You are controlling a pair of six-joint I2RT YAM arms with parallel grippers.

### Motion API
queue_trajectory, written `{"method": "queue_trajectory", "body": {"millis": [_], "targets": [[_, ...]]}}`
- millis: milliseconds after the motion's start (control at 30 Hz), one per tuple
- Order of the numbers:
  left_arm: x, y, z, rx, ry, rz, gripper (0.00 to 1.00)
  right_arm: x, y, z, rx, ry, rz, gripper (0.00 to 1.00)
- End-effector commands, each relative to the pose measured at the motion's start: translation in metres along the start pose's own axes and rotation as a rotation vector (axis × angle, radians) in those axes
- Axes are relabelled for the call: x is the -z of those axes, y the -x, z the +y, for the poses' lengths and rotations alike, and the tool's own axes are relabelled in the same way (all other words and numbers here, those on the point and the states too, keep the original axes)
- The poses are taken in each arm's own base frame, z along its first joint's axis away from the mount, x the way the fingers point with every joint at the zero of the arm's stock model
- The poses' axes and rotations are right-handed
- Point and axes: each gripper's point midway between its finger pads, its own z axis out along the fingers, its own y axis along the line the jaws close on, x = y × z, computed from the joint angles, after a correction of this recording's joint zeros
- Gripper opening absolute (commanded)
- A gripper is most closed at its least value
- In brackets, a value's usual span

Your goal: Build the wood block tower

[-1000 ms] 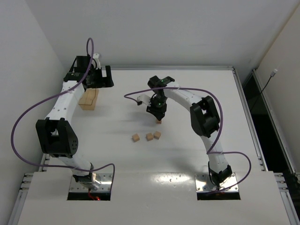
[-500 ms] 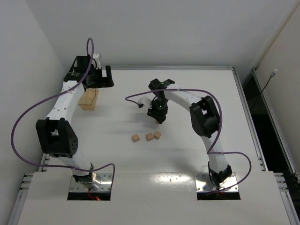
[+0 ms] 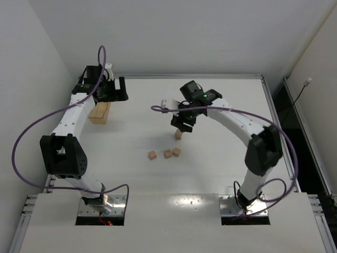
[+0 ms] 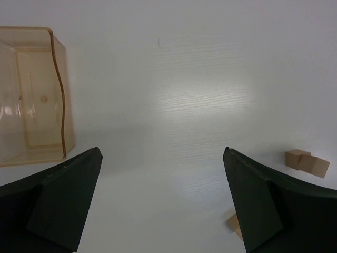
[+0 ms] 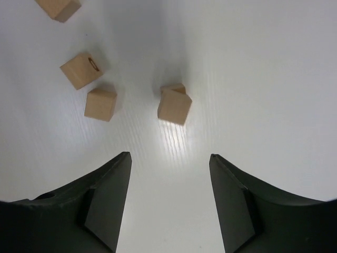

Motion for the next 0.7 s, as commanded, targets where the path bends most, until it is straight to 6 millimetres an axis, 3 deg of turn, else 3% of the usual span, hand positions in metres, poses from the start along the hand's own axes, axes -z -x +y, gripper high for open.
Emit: {"method": "queue_trajectory", "body": {"millis": [0, 67, 167, 200, 233, 267, 300, 400, 500, 600, 667], "targets": [[0.018, 0.002, -0.005, -0.008, -0.030, -0.044, 1.00, 0.051, 0.027, -0.023, 0.003, -0.231, -0.153, 0.58], [0.023, -0.008, -0.018, -0.055, -0.053, -0.035, 1.00, 0.077, 0.019, -0.028, -0.045, -0.358, -0.157, 0.58], [0.023, -0.051, -0.039, -0.150, -0.092, 0.062, 1.00, 0.090, -0.009, -0.036, -0.164, -0.468, -0.093, 0.58], [0.024, -0.065, -0.056, -0.203, -0.127, 0.094, 0.97, 0.094, -0.017, -0.043, -0.222, -0.512, -0.101, 0.58], [0.027, -0.079, -0.063, -0.251, -0.146, 0.130, 0.94, 0.091, -0.038, -0.043, -0.265, -0.545, -0.057, 0.58], [0.032, -0.099, -0.068, -0.285, -0.165, 0.160, 0.93, 0.098, -0.045, -0.045, -0.296, -0.580, -0.058, 0.58], [0.037, -0.115, -0.087, -0.365, -0.213, 0.184, 0.92, 0.097, -0.068, -0.046, -0.362, -0.607, -0.025, 0.58], [0.049, -0.158, -0.102, -0.496, -0.217, 0.259, 0.92, 0.104, -0.111, -0.053, -0.494, -0.673, 0.015, 0.58], [0.053, -0.189, -0.102, -0.564, -0.224, 0.326, 0.86, 0.117, -0.149, -0.059, -0.626, -0.735, 0.039, 0.57], [0.054, -0.211, -0.106, -0.613, -0.240, 0.370, 0.83, 0.125, -0.173, -0.058, -0.713, -0.745, 0.027, 0.57], [0.052, -0.213, -0.108, -0.649, -0.231, 0.360, 0.83, 0.130, -0.177, -0.060, -0.734, -0.741, 0.004, 0.57]]}}
